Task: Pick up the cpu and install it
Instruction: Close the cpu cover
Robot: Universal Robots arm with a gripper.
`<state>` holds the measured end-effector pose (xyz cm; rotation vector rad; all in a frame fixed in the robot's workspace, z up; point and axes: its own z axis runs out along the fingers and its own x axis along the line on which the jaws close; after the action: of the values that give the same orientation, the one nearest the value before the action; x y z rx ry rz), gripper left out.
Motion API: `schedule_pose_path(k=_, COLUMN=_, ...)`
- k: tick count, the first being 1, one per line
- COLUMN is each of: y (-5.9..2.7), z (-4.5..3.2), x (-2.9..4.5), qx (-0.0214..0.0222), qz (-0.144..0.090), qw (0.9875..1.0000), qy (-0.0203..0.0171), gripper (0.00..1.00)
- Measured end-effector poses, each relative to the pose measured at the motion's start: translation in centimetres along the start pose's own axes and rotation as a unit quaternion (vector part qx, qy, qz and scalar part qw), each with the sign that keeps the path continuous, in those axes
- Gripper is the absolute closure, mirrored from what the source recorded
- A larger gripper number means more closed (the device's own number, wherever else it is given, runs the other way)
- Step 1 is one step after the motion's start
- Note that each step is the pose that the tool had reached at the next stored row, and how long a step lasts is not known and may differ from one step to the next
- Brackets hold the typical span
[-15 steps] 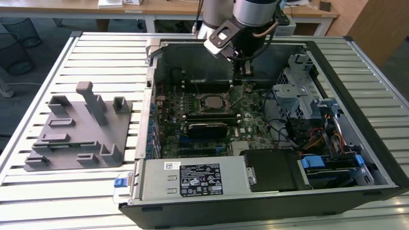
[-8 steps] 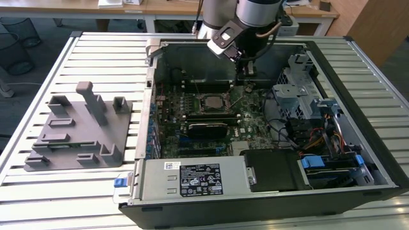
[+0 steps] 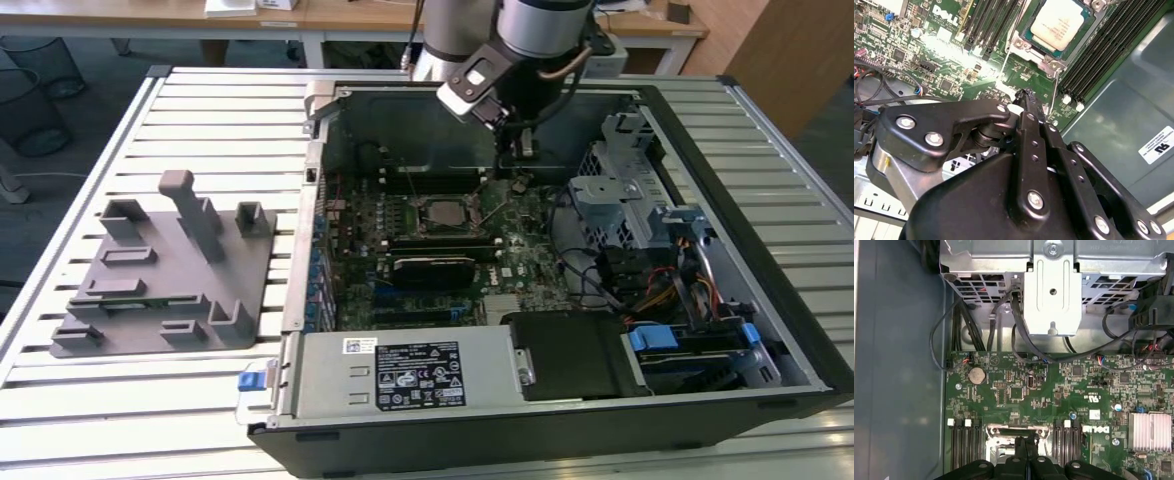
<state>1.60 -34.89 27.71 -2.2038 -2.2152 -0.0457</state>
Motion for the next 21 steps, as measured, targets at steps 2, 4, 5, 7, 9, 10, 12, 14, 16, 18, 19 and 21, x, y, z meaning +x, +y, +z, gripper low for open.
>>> schedule_pose_path(k=2, y=0.20, z=0.08, x=0.00, qx=0.0000, qz=0.000, qw=1.0000, qy=-0.0001, gripper=0.89)
schedule_pose_path(k=4, y=0.42, z=0.18, x=0.02, qx=0.0001, qz=0.000, qw=1.0000, qy=-0.0001, gripper=0.89)
schedule_pose_path(k=5, y=0.54, z=0.25, x=0.03, qx=0.0001, qz=0.000, qw=1.0000, qy=-0.0001, gripper=0.89)
schedule_pose_path(k=7, y=0.92, z=0.41, x=0.13, qx=0.0005, qz=0.000, qw=1.0000, qy=-0.0002, gripper=0.89)
schedule_pose_path(k=9, y=1.37, z=0.66, x=0.25, qx=0.0012, qz=0.000, qw=1.0000, qy=-0.0001, gripper=0.89)
schedule_pose_path(k=10, y=1.57, z=0.78, x=0.31, qx=0.0015, qz=0.000, qw=1.0000, qy=-0.0001, gripper=0.89)
schedule_pose_path(k=12, y=1.90, z=0.96, x=0.42, qx=0.0019, qz=0.000, qw=1.0000, qy=-0.0002, gripper=0.89)
schedule_pose_path(k=14, y=2.12, z=1.10, x=0.52, qx=0.0022, qz=0.000, qw=1.0000, qy=-0.0004, gripper=0.89)
schedule_pose_path(k=16, y=2.33, z=1.19, x=0.58, qx=0.0023, qz=0.000, qw=1.0000, qy=-0.0007, gripper=0.89)
schedule_pose_path(k=18, y=2.50, z=1.28, x=0.61, qx=0.0023, qz=0.000, qw=1.0000, qy=-0.0006, gripper=0.89)
schedule_pose_path(k=19, y=2.56, z=1.33, x=0.62, qx=0.0023, qz=0.000, qw=1.0000, qy=-0.0007, gripper=0.89)
schedule_pose_path(k=21, y=2.64, z=1.48, x=0.63, qx=0.0023, qz=0.000, qw=1.0000, qy=-0.0008, gripper=0.89)
